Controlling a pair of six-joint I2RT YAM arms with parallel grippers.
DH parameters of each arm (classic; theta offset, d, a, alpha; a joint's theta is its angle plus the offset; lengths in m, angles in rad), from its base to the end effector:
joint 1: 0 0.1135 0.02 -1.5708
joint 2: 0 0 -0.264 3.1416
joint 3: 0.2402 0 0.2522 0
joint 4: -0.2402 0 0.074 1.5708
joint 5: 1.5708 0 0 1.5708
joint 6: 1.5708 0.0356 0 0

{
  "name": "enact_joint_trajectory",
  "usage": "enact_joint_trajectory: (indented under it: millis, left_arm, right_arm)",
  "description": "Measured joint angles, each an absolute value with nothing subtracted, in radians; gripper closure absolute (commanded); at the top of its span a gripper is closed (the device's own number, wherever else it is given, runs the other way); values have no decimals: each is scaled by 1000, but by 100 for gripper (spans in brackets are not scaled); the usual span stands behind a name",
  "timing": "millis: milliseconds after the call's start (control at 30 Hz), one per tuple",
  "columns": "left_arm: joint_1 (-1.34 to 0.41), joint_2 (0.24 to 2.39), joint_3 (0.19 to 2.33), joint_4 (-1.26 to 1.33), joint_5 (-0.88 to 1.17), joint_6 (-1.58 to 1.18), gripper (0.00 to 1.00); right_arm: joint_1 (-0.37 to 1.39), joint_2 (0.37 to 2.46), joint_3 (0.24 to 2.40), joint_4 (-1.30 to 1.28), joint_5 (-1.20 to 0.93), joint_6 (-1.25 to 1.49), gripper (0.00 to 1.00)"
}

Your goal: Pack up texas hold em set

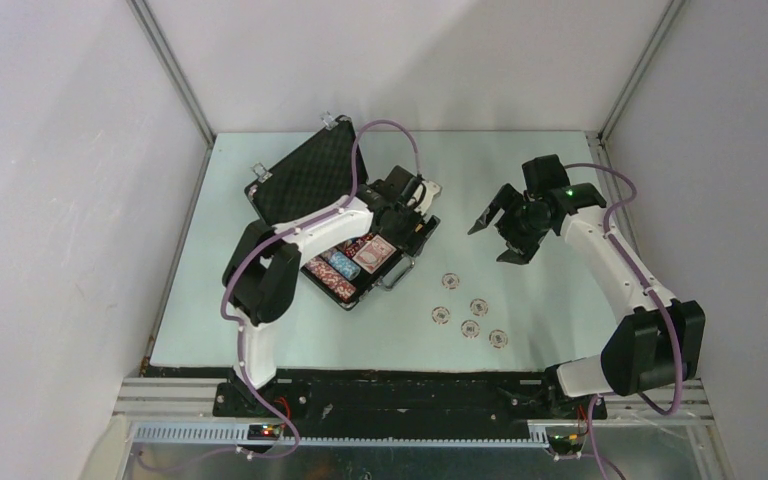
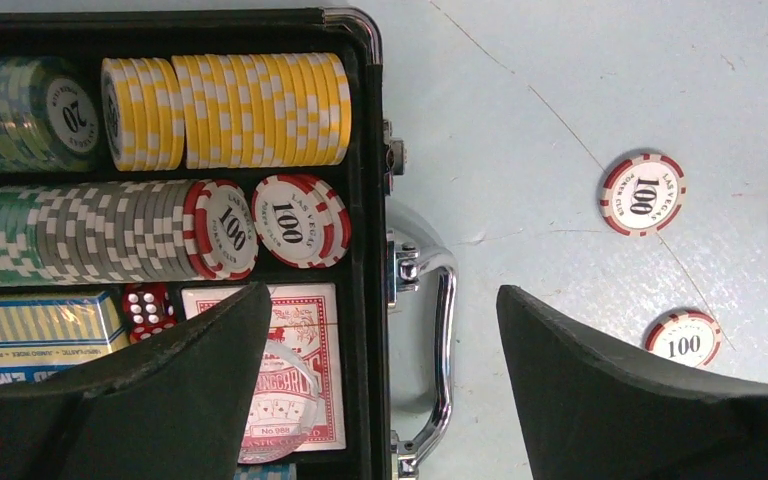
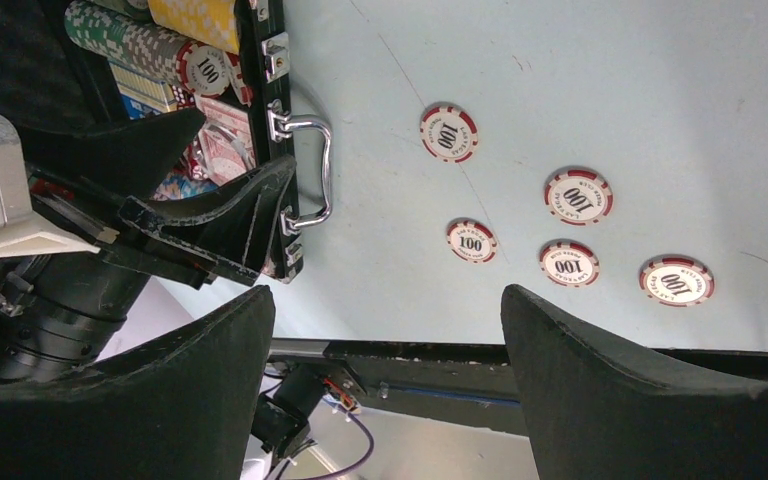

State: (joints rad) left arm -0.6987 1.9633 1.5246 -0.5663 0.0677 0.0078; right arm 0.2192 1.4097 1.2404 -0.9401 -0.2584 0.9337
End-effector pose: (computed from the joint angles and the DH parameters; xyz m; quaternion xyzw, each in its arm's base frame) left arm 0.3253 -0.2765 0.2152 0.3409 0.8972 -0.1251 0.2515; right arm 0.2689 0.0692 0.2949 0.3100 0.9147 0.2287 0.1217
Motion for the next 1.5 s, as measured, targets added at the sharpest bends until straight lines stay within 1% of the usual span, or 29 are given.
enact_joint_trajectory:
  millis: [367, 667, 800, 867, 1033, 1167, 1200, 1267, 1333, 1367, 1433, 1467, 1500]
  left_arm:
    - [-698, 2059, 1647, -612, 28, 22, 10]
    - [-698, 2118, 1650, -636, -13, 26, 10]
    - [-698, 2142, 1665, -647, -17, 27, 13]
    - [-698, 2152, 1670, -647, -15, 27, 16]
    - [-698, 2157, 1671, -646, 12, 28, 18]
    - [-698, 2157, 1670, -645, 37, 39, 31]
    - [-698, 2157, 1671, -645, 49, 44, 38]
    - [-699, 2157, 1671, -645, 70, 52, 44]
    - [-703, 2157, 1671, -646, 92, 58, 46]
    - [-704, 2157, 1671, -646, 99, 60, 45]
    - [-705, 2156, 1671, -647, 107, 64, 42]
    - [-705, 2156, 1671, -648, 110, 68, 36]
    - [-705, 2156, 1671, -648, 112, 69, 33]
  right_arm:
    - [219, 1415, 1240, -941, -258, 931, 15]
    - [219, 1417, 1232, -940, -259, 932, 15]
    - [219, 1417, 1224, -940, -265, 933, 15]
    - [220, 1417, 1223, -940, -266, 933, 15]
    - [219, 1417, 1223, -940, -266, 934, 15]
    - [219, 1417, 1223, -940, -266, 934, 15]
    - [219, 1417, 1223, -940, -266, 934, 15]
    - [219, 1417, 1223, -940, -266, 934, 15]
    - [219, 1417, 1223, -940, -266, 934, 16]
    - [219, 1417, 1223, -940, -266, 934, 16]
    - [219, 1417, 1223, -940, -266, 934, 16]
    - [219, 1417, 1223, -940, -266, 934, 16]
    - [219, 1417, 1223, -940, -266, 934, 16]
